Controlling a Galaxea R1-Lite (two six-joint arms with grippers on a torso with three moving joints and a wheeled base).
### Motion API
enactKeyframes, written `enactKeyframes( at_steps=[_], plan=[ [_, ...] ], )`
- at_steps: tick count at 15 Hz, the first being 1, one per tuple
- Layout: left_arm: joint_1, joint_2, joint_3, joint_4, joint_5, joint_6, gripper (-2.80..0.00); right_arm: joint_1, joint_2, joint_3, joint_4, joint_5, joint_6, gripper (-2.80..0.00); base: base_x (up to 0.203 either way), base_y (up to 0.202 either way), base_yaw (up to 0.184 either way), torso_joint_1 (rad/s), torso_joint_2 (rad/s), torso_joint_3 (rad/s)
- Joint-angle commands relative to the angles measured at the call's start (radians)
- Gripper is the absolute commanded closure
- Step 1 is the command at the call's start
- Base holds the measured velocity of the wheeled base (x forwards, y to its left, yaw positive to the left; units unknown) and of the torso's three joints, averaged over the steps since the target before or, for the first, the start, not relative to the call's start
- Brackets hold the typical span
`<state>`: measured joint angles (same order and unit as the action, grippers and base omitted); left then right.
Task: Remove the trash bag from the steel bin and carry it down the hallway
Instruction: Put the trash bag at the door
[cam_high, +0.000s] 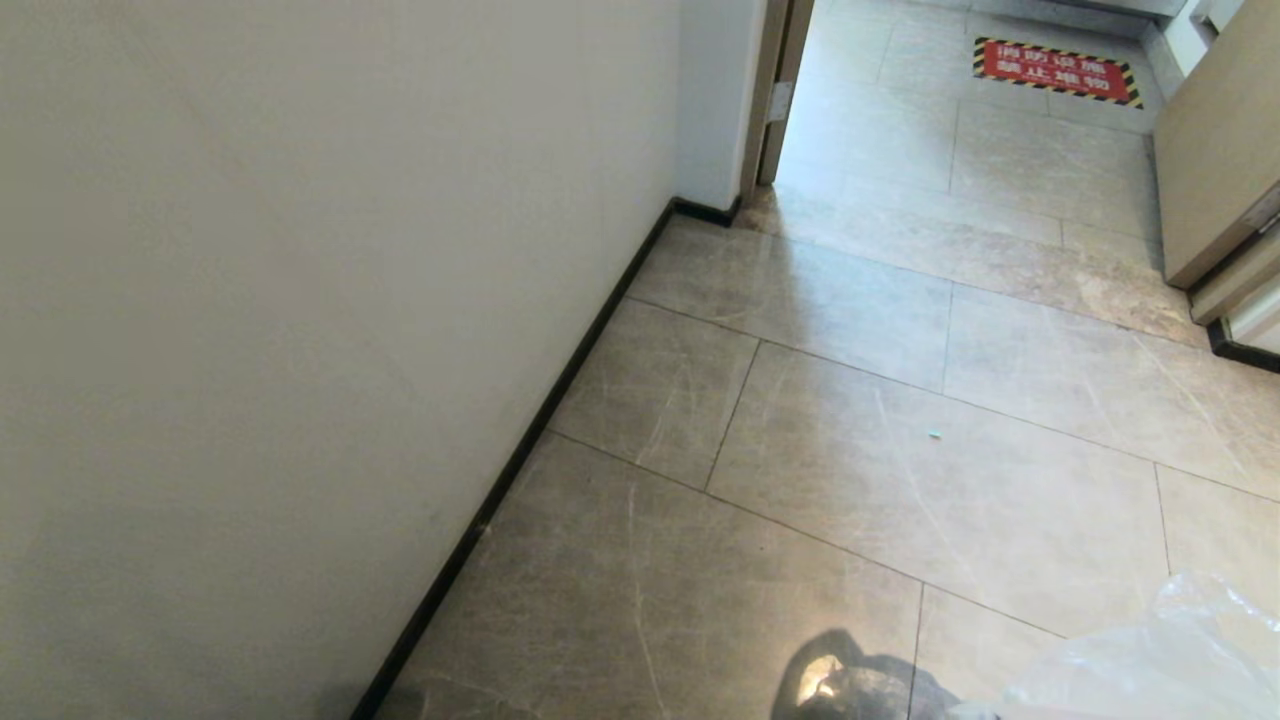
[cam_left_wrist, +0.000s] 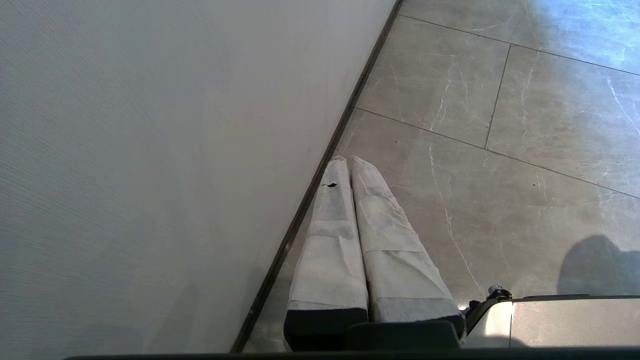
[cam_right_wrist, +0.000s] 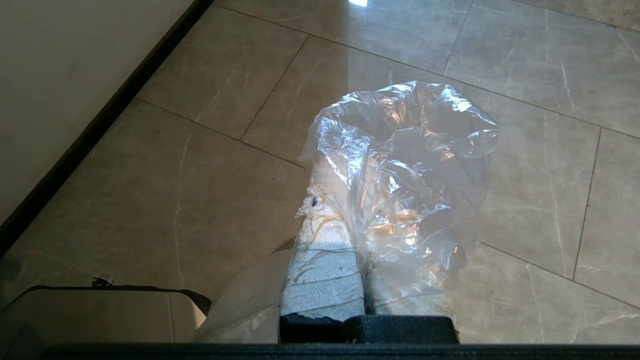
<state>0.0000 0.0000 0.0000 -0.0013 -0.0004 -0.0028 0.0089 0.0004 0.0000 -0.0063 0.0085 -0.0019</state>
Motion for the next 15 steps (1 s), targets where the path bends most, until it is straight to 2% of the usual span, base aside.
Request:
enactKeyframes(
  at_steps=[1, 15],
  plan=[
    [0.000, 0.000, 0.000, 0.000, 0.000, 0.000, 0.00, 0.000, 0.001, 0.000, -0.001, 0.001, -0.001, 0.00, 0.000, 0.000, 0.000, 0.000, 0.00, 0.000],
    [0.000, 0.000, 0.000, 0.000, 0.000, 0.000, 0.00, 0.000, 0.000, 0.000, -0.001, -0.007, 0.022, 0.00, 0.000, 0.000, 0.000, 0.000, 0.00, 0.000]
  ],
)
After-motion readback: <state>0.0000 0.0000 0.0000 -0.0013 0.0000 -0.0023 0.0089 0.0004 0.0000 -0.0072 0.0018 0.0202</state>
